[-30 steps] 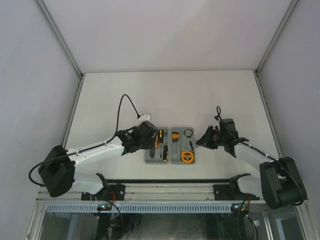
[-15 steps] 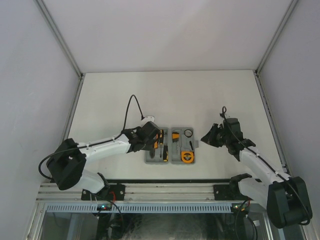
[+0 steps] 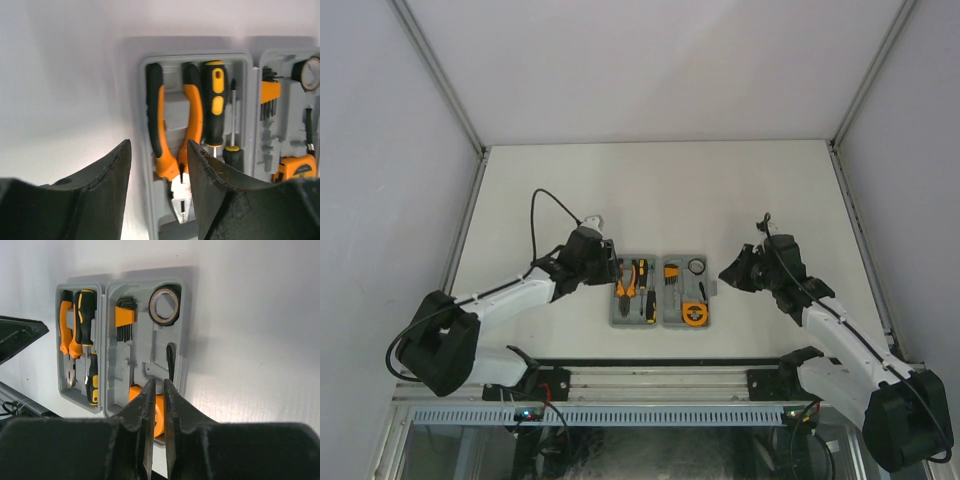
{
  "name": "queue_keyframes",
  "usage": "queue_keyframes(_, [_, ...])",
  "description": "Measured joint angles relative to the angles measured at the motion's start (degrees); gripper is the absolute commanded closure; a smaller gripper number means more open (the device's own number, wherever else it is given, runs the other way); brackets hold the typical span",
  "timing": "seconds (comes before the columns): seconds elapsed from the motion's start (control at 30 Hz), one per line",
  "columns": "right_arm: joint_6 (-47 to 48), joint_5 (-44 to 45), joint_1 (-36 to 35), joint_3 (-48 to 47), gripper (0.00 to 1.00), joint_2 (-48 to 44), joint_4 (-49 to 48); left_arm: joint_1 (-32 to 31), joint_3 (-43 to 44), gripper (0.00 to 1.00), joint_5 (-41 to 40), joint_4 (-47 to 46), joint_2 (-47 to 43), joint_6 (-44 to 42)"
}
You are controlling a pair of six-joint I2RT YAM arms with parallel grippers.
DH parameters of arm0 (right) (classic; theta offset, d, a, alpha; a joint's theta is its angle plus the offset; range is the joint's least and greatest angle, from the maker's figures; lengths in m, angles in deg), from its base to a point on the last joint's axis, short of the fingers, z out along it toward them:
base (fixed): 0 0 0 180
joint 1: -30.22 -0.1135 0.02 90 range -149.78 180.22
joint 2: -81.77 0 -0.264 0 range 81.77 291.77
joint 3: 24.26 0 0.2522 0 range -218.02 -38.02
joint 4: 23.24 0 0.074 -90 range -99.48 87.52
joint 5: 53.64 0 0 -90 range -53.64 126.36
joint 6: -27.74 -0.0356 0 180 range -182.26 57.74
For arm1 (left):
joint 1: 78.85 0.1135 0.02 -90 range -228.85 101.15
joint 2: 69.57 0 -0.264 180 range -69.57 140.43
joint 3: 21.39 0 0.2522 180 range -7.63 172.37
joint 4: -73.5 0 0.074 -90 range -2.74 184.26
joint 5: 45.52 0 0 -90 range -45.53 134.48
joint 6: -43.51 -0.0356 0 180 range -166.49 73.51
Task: Sort the tools into containers
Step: Move the storage box to the center of the board.
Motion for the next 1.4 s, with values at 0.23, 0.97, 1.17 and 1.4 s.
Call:
queue_keyframes(0.23, [-0.1,1.0,-1.7,0.0,0.91,0.0,1.0,0.0,-0.4,0.48,7.3,-5.6,4.2,-0.5])
queue_keyframes(0.97, [-1.2,4.0,-5.8,-1.2,0.93,0.0,2.8,-14.1,-0.8,0.51,7.8,-8.5,5.7,4.7])
queue_keyframes(1.17, [-2.1,7.0,-11.5,-4.8,0.96,1.1,3.3,-13.7,0.9,0.64,2.0,-1.6,0.1,4.5])
queue_keyframes(1.4, [-5.9,9.1,-21.6,-9.0,0.96,11.3,-0.3,-11.6,8.2,0.74,-3.1,3.3,2.1,2.0])
